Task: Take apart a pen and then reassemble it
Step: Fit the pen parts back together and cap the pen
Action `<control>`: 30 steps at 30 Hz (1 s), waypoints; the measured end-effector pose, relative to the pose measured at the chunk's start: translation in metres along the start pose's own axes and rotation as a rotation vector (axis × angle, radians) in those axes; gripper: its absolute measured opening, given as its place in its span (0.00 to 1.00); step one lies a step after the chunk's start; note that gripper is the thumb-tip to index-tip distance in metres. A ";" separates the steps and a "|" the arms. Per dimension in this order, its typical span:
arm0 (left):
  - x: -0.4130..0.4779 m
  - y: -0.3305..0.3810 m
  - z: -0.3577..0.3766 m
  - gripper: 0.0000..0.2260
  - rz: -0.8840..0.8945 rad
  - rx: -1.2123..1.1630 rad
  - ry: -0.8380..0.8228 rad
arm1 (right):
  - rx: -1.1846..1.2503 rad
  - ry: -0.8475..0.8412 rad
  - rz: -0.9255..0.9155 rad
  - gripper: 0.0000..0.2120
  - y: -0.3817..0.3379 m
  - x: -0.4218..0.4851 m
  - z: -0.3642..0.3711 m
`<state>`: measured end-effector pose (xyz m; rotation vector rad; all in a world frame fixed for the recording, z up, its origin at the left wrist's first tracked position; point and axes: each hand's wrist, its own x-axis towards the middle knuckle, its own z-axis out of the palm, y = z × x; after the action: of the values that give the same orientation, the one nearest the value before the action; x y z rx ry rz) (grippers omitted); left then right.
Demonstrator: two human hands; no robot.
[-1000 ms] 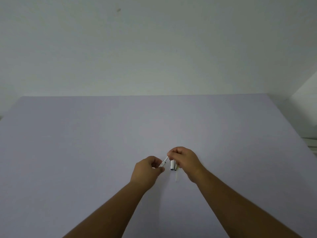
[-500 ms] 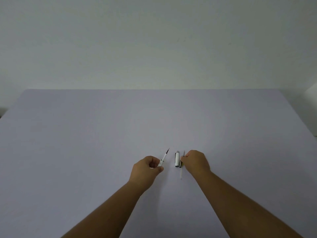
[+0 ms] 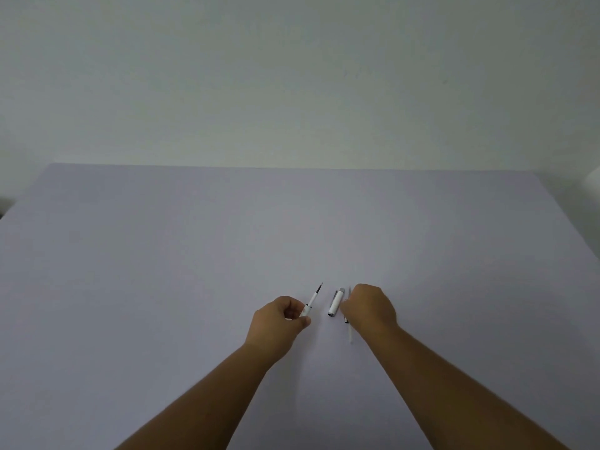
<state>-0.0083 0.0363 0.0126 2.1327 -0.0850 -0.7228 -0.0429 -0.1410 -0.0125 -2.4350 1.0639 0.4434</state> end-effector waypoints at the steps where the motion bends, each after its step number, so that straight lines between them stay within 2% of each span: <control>1: 0.000 0.000 0.000 0.04 -0.002 0.000 -0.001 | -0.012 -0.003 -0.005 0.10 0.000 0.000 0.000; 6: 0.001 0.001 0.002 0.05 0.005 0.013 -0.004 | 0.005 -0.008 0.010 0.08 0.000 -0.004 0.001; 8: 0.002 0.001 0.003 0.05 0.004 0.014 -0.012 | 0.110 0.039 0.032 0.13 0.002 -0.003 -0.002; 11: 0.003 0.002 0.003 0.04 0.001 0.026 -0.020 | 0.519 0.120 -0.004 0.13 0.000 -0.005 -0.015; 14: 0.003 0.005 0.004 0.06 0.011 0.055 -0.016 | 0.962 0.065 -0.047 0.09 -0.007 -0.013 -0.031; 16: 0.002 0.008 0.005 0.06 0.022 0.080 -0.016 | 1.094 0.017 -0.074 0.09 -0.010 -0.018 -0.037; 23: -0.003 0.014 0.006 0.04 0.053 0.103 -0.011 | 0.985 0.014 -0.145 0.07 -0.007 -0.026 -0.040; 27: -0.005 0.014 0.007 0.03 0.056 0.103 -0.009 | 1.036 0.083 -0.143 0.07 -0.003 -0.028 -0.042; 30: -0.008 0.016 0.009 0.04 0.058 0.100 -0.011 | 1.009 0.066 -0.167 0.07 -0.002 -0.030 -0.043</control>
<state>-0.0166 0.0226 0.0238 2.2114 -0.1915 -0.7094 -0.0561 -0.1439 0.0381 -1.6024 0.8036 -0.2104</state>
